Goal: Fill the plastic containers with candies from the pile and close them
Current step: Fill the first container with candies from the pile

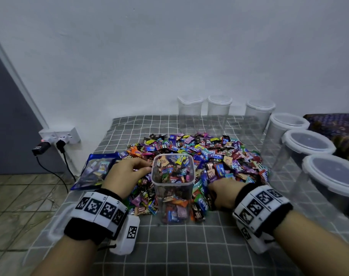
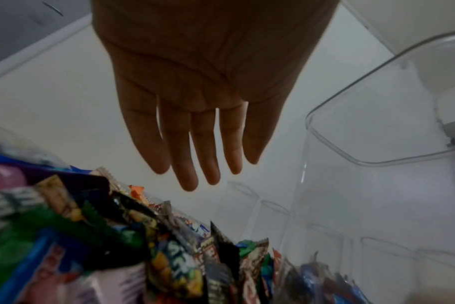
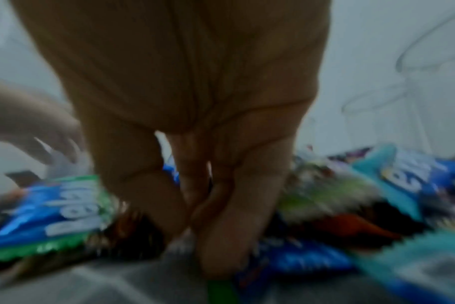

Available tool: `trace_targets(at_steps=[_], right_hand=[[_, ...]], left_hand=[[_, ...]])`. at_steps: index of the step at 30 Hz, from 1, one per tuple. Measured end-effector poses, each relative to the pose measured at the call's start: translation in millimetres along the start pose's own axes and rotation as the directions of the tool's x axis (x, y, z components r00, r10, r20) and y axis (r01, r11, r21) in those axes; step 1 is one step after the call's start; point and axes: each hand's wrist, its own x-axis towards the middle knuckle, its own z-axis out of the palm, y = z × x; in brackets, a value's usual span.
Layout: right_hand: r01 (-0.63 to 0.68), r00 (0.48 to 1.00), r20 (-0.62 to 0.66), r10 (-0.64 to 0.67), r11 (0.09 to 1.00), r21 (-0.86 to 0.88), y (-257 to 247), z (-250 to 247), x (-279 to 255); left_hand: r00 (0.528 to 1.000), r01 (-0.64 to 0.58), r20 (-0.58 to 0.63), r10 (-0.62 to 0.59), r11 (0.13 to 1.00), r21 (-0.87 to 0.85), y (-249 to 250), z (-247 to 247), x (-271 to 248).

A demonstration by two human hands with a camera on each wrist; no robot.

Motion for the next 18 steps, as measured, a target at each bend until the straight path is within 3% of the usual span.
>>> trace_targets(at_steps=[11, 16, 18], right_hand=[[0.004, 0.937, -0.336, 0.098, 0.957, 0.289, 9, -15, 26], [0.009, 0.84, -0.522, 0.147, 0.958, 0.286, 6, -18, 23], [-0.002, 0.839, -0.525, 0.141, 0.966, 0.257, 5, -19, 26]], left_hand=[[0.999, 0.054, 0.0, -0.054, 0.998, 0.044, -5, -4, 6], [0.992, 0.078, 0.068, -0.104, 0.948, 0.309, 1, 0, 17], [0.988, 0.035, 0.12, -0.093, 0.91, 0.412, 5, 4, 23]])
